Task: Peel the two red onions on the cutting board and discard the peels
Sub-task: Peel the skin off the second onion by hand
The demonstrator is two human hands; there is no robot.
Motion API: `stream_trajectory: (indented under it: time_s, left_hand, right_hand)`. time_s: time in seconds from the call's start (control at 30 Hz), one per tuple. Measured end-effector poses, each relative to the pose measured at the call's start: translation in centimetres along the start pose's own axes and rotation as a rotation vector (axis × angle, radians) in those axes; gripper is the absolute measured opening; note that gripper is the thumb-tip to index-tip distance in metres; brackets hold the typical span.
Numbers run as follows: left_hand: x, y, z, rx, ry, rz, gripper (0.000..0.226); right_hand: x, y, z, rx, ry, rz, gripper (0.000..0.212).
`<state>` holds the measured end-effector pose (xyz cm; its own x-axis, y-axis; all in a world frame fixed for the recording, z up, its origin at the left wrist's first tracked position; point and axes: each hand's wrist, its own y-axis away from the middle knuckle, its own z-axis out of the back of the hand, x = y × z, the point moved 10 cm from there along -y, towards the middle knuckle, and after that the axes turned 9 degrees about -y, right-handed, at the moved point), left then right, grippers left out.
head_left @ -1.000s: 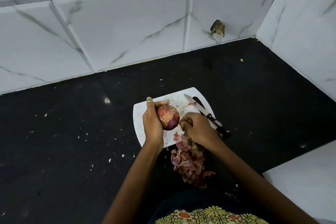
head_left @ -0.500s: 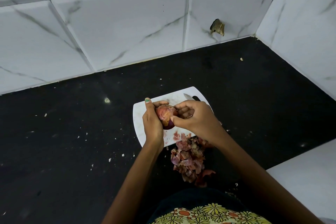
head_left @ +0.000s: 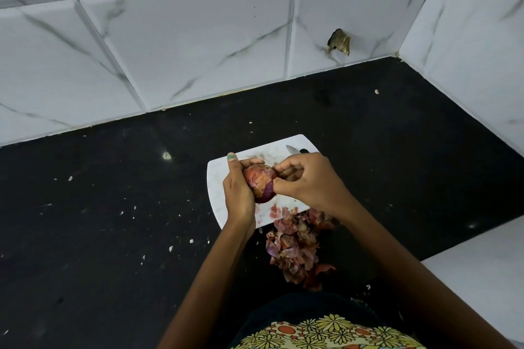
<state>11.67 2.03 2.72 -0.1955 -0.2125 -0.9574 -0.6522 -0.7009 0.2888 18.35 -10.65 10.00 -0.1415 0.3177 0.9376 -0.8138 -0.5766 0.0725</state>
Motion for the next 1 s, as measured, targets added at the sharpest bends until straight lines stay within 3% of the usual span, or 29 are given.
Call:
stream_trajectory:
  time_s: [0.1, 0.2, 0.5, 0.67, 0.77, 0.83, 0.9, 1.0]
  left_hand:
    - [0.2, -0.1, 0.0, 0.0, 0.028, 0.01, 0.058]
    - [0.4, -0.2, 0.1, -0.009, 0.049, 0.021, 0.057]
    - [2.0, 0.7, -0.4, 0.036, 0.235, 0.247, 0.054]
    - [2.6, 0.6, -0.7, 0.098, 0.264, 0.309, 0.063]
    - [2.4, 0.7, -1.1, 0.139, 0.228, 0.3, 0.065]
    - [2.3, 0.8, -1.5, 0.169, 0.196, 0.288, 0.062]
    - [2.1, 0.8, -1.7, 0.194, 0.182, 0.264, 0.056]
    - [1.8, 0.6, -2.0, 0.217, 0.151, 0.204, 0.053]
  right_hand:
    - [-0.3, -0.2, 0.4, -0.058, -0.074, 0.013, 0.014]
    - [-1.3, -0.3, 1.3, -0.143, -0.208, -0.002, 0.022]
    - [-3.1, -0.3, -0.2, -0.049, -0.381, -0.104, 0.014]
    - [-5.1, -0.4, 0.0, -0.056, -0.095, -0.114, 0.006]
    - [-6.1, -0.3, -1.3, 0.118, 0.276, -0.128, 0.033]
    - [-6.2, -0.1, -1.8, 0.151, 0.336, -0.131, 0.042]
    - [-5.0, -0.2, -1.2, 0.068, 0.223, -0.091, 0.036]
    - [-3.3, -0.2, -0.4, -0.022, -0.157, -0.109, 0.021]
